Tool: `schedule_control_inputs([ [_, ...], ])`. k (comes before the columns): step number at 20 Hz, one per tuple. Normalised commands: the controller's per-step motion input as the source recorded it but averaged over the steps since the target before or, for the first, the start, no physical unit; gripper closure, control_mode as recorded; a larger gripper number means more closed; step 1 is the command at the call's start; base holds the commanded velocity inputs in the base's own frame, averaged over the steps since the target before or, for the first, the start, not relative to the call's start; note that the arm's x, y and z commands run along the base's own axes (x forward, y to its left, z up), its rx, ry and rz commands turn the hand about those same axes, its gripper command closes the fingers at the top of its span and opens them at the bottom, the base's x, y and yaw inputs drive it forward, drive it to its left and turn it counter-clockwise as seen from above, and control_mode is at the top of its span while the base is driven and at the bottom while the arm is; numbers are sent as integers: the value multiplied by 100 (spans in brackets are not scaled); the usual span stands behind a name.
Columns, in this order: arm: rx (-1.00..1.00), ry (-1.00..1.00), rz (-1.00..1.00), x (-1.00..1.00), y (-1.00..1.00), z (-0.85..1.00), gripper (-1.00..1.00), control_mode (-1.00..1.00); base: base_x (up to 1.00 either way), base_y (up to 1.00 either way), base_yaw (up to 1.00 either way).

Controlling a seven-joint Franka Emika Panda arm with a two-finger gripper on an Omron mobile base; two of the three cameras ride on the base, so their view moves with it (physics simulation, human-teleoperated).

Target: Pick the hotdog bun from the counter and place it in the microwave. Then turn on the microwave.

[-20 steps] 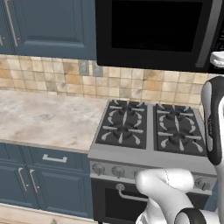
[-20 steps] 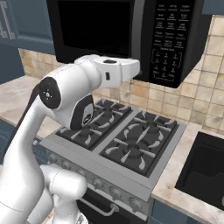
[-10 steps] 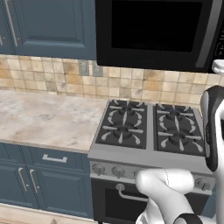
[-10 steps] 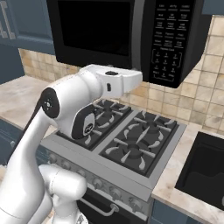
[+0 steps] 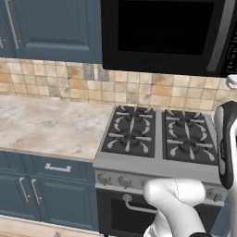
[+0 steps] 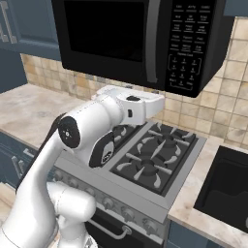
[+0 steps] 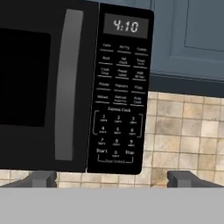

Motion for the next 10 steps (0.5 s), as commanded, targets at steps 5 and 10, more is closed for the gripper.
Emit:
schedule_control_inputs([
  [5,0,6,6,4,-21,-15,-100,-100,0,0,0],
  [10,0,11,9,8,-20,-14,-100,-100,0,0,0],
])
